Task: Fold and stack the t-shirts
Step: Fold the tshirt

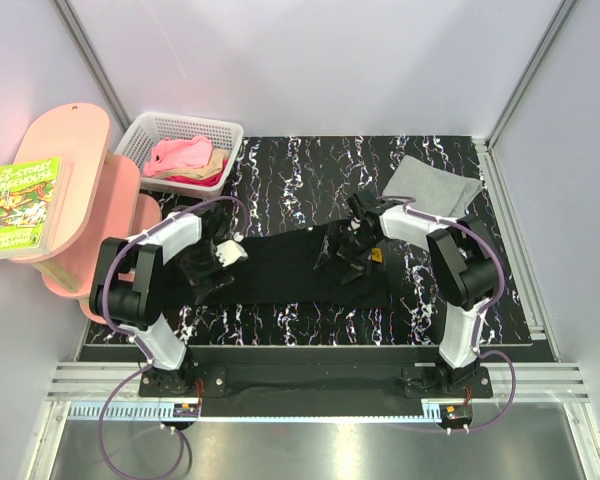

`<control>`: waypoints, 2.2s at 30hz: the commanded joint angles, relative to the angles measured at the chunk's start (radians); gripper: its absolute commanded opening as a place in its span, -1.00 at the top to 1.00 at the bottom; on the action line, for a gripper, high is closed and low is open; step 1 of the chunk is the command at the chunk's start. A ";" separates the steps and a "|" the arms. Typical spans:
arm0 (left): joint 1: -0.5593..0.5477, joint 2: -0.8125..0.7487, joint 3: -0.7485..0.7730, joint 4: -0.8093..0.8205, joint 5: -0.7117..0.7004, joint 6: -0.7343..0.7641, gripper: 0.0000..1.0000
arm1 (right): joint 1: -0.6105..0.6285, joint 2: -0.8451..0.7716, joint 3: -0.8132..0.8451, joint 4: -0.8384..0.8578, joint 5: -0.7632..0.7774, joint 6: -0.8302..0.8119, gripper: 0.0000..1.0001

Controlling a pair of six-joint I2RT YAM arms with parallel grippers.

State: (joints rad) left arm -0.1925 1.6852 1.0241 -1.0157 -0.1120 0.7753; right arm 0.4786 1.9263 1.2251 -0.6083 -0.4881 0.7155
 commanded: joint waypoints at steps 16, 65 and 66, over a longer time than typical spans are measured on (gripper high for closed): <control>-0.091 0.102 0.019 0.013 -0.015 -0.040 -0.98 | -0.172 0.190 0.236 -0.157 0.138 -0.177 -0.99; 0.042 -0.231 0.300 -0.096 0.491 -0.206 -0.98 | 0.073 0.339 0.970 -0.556 0.260 -0.334 -0.99; 0.051 -0.234 0.321 -0.095 0.494 -0.208 -0.98 | 0.083 0.342 0.953 -0.530 0.244 -0.329 -0.99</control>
State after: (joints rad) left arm -0.1825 1.5013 1.2823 -1.1500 0.3126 0.5846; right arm 0.5064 2.2807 2.2715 -1.2121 -0.1047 0.3649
